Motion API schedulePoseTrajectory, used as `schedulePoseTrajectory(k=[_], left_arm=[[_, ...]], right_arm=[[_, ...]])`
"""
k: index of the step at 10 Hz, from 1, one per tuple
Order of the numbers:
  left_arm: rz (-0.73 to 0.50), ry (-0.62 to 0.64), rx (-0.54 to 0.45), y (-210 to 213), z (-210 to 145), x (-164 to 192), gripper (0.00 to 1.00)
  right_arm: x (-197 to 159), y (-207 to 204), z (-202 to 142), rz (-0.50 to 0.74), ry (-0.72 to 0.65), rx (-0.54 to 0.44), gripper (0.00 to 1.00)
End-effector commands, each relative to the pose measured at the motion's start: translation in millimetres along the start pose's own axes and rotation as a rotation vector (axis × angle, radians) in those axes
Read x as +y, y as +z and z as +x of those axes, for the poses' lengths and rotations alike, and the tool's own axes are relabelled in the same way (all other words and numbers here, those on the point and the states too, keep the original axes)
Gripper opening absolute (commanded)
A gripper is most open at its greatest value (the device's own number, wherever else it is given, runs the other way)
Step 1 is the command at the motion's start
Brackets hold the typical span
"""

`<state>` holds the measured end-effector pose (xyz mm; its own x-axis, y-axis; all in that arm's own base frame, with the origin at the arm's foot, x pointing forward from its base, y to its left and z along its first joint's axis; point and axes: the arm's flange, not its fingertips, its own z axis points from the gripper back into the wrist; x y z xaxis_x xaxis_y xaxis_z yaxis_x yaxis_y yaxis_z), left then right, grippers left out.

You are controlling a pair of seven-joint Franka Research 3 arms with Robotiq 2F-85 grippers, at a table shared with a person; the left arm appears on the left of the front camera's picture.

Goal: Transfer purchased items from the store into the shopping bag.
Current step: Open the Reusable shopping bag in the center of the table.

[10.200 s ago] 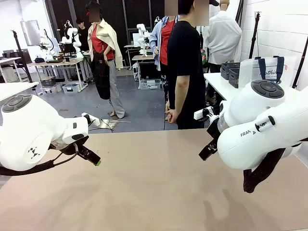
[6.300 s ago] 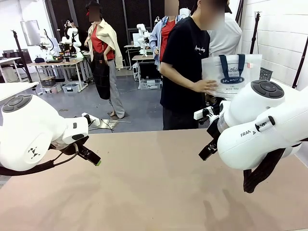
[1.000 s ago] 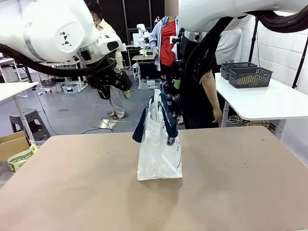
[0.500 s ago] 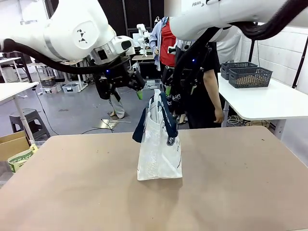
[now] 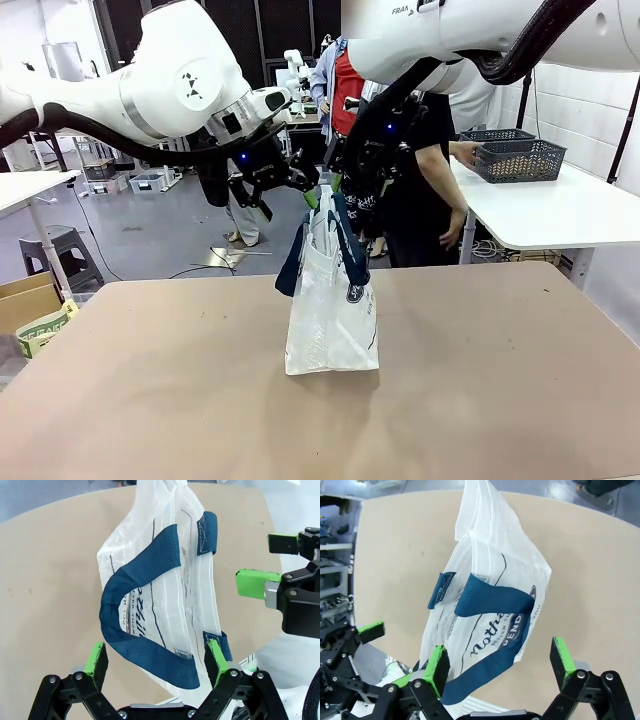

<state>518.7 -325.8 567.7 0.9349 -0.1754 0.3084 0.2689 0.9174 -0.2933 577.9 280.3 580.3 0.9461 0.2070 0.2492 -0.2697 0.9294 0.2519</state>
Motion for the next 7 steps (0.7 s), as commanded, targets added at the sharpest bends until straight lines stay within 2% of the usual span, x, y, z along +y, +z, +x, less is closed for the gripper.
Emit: schedulePoseTrajectory(k=[1,2,4,7], left_arm=[[0.000,0.000,-0.001,0.8,-0.2,-0.2,1.00],[-0.010,-0.077,-0.051,-8.5,-0.3,3.7,1.00],[-0.024,-0.054,-0.053,-16.0,-4.2,9.0,1.00],[-0.052,-0.046,-0.050,-23.0,-11.8,18.3,1.00]], right_arm=[[-0.4,-0.3,0.1,0.000,0.000,0.000,1.00],[-0.6,-5.3,2.5,0.037,-0.025,0.008,1.00],[2.6,-17.4,8.6,0.081,-0.073,0.027,1.00],[11.0,-23.5,11.7,0.090,-0.068,0.033,1.00]])
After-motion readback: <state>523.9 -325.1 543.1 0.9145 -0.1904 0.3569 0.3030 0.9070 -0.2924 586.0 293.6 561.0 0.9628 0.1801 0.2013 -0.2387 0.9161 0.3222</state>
